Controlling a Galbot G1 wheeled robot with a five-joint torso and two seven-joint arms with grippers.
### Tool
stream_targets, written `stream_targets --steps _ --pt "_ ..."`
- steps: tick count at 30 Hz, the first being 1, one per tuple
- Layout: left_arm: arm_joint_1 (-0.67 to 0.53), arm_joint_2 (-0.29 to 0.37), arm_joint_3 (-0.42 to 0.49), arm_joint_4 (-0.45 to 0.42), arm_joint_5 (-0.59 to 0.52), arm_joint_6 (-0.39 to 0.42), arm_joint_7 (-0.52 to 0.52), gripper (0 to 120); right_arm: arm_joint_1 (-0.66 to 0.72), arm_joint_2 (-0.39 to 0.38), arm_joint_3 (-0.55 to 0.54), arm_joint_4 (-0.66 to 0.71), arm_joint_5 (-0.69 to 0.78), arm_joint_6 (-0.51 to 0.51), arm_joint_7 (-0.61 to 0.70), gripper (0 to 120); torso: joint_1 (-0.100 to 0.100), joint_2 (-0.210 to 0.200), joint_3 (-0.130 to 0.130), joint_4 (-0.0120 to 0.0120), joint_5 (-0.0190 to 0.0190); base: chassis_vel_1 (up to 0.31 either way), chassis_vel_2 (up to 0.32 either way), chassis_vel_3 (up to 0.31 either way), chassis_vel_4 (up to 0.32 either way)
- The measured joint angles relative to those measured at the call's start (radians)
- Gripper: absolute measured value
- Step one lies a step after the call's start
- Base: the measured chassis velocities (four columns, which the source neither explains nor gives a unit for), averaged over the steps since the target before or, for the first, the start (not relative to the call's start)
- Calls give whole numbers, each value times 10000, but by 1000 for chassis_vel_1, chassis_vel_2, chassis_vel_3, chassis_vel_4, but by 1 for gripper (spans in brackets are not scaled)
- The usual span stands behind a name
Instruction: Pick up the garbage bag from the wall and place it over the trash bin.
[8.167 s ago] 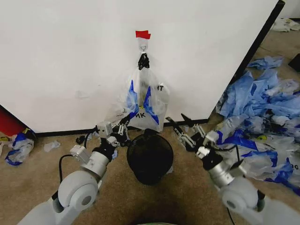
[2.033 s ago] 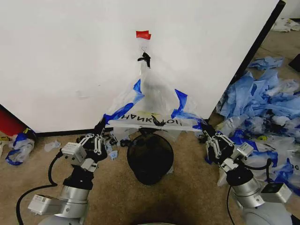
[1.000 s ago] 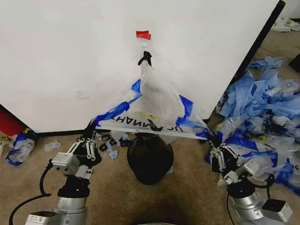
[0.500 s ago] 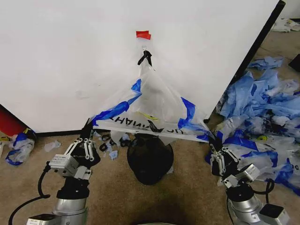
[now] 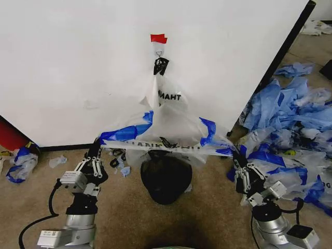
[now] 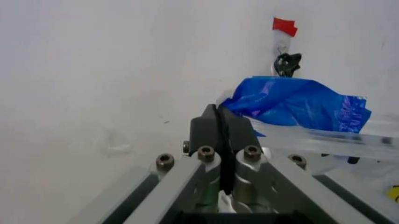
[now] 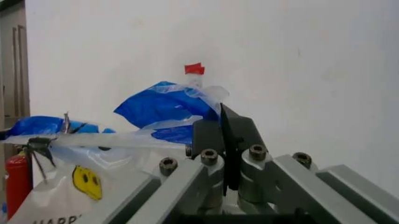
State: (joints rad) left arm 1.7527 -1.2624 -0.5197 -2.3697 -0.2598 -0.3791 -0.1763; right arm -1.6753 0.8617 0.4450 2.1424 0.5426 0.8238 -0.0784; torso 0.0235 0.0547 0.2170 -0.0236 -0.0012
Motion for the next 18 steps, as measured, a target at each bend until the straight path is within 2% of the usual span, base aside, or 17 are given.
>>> stream_targets --steps 9,18 --pt "190 -32 310 -433 34 291 -180 0 -12 -197 33 211 98 -304 515 0 0 0 0 0 2 0 0 0 0" --pt "139 -285 1127 -120 311 325 -199 0 -132 -291 479 147 171 -355 585 0 0 0 -1 1 1 0 0 0 0"
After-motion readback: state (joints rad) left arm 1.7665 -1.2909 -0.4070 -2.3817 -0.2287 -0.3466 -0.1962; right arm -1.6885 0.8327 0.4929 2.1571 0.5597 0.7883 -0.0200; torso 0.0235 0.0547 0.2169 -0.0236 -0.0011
